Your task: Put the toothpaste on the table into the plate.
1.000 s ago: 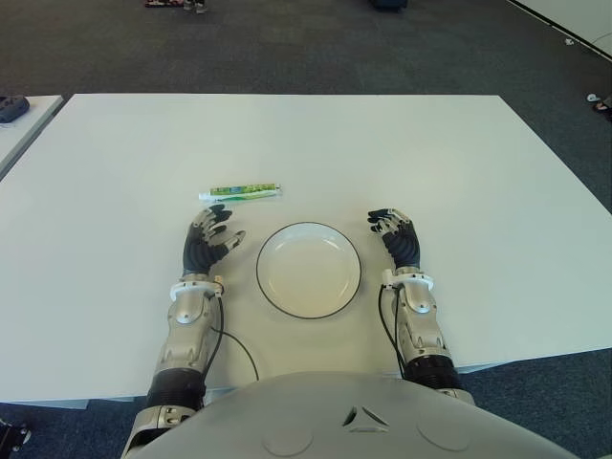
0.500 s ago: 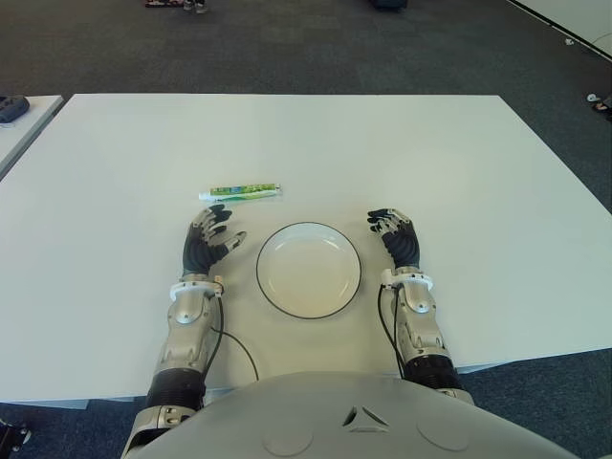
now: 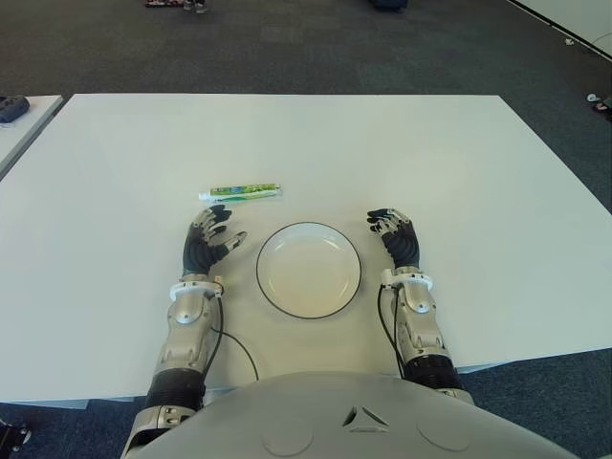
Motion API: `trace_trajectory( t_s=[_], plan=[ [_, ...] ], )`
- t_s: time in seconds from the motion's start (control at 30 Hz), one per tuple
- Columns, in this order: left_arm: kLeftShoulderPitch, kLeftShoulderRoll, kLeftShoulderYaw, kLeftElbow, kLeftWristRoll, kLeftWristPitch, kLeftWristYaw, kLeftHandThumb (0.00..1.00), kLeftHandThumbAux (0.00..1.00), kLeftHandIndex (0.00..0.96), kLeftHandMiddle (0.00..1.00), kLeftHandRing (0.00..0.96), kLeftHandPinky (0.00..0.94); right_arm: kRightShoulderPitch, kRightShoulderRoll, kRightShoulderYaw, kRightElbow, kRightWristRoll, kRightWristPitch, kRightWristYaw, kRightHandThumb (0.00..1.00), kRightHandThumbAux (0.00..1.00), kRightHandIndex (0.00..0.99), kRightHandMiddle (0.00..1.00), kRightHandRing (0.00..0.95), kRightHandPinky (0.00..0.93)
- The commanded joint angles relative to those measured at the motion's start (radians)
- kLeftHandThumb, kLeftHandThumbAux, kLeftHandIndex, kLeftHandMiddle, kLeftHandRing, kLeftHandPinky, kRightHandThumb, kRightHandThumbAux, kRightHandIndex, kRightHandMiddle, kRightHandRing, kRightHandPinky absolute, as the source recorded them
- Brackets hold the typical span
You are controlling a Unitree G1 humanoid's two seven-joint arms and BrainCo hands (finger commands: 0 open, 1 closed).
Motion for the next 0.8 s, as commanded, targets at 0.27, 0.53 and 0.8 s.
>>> trace_trajectory(
  t_s=[0.27, 0.53, 0.8],
  plan=[
    [0.058, 0.02, -0.056, -0.163, 0.197, 0.02, 0.103, 0.116, 0.988, 0.288, 0.318, 0.281, 0.27, 0.001, 0.005, 0.0, 0.02, -0.003, 0.023, -0.004, 0.696, 0.738, 0.415, 0.4, 0.358, 0.355],
    [0.075, 0.102, -0.104, -0.19, 0.467, -0.014, 0.258, 0.237, 0.998, 0.286, 0.315, 0.273, 0.246, 0.001, 0.003, 0.002, 0.028, -0.006, 0.011, -0.001, 0.696, 0.738, 0.414, 0.399, 0.361, 0.362],
    [0.044, 0.168, -0.136, -0.167, 0.627, 0.017, 0.374, 0.393, 0.868, 0.195, 0.25, 0.231, 0.228, -0.001, 0.003, 0.002, 0.041, -0.006, -0.004, -0.003, 0.698, 0.738, 0.415, 0.396, 0.361, 0.362]
  ],
)
